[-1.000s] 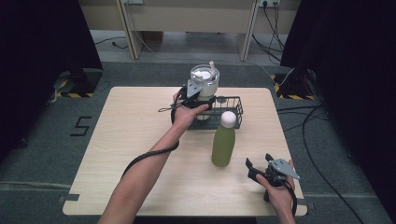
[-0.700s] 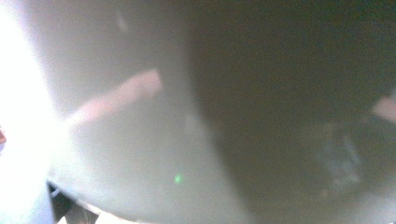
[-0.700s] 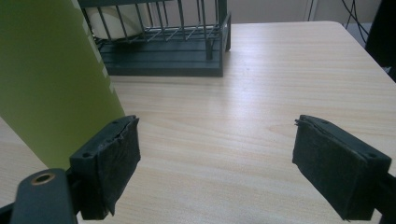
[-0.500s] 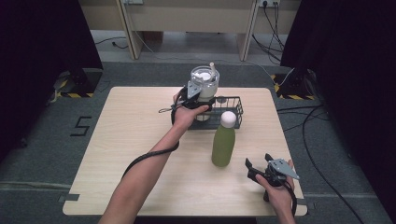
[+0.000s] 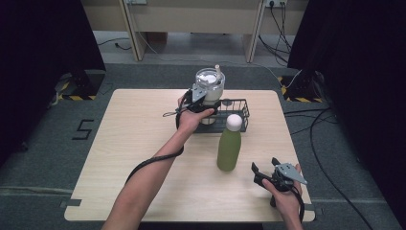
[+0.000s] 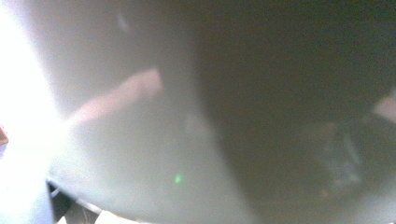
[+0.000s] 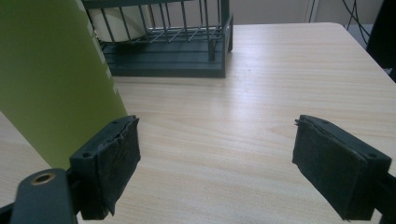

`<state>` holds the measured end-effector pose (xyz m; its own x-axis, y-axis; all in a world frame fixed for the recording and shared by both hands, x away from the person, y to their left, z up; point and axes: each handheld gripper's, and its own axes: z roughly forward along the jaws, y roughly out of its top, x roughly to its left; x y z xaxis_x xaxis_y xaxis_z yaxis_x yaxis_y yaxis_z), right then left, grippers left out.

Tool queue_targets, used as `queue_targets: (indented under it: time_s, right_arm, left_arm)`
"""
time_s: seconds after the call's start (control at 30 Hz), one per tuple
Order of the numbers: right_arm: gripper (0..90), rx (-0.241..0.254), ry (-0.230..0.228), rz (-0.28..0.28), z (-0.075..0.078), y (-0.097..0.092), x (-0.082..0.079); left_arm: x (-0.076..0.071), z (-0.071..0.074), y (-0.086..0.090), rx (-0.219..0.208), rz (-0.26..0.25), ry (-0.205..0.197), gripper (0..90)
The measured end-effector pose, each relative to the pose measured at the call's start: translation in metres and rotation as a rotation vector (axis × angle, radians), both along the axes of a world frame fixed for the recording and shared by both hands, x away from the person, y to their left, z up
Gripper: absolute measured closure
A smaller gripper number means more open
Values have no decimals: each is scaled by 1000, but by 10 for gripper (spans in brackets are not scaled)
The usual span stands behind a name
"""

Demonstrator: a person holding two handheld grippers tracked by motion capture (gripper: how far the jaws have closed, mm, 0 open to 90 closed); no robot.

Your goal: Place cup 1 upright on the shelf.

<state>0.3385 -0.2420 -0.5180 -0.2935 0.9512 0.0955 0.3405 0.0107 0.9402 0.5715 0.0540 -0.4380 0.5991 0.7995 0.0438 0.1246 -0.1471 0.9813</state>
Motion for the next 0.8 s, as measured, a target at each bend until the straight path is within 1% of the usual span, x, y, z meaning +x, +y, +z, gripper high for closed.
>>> queue_targets:
  time_s: [0.07,0.23,0.37,0.57,0.67,0.8]
  right_arm:
    - [150,0,0,0,0,0,0]
    - [149,-10,-3,3,0,1,0]
    - [150,-9,0,3,-1,1,0]
    - [149,-11,-4,9,-1,1,0]
    - [149,-11,-3,8,-1,1,0]
    - [149,-11,-1,10,-1,1,0]
  left_arm:
    - [0,-1,1,-6,1,-2,85]
    - [-1,-1,1,-3,-8,-7,84]
    - [0,-2,3,-16,-12,-6,84]
    - [-2,-1,2,-9,-6,-3,80]
    - [-3,-1,2,-10,-14,-3,46]
    - [-5,0,3,-13,-9,-9,26]
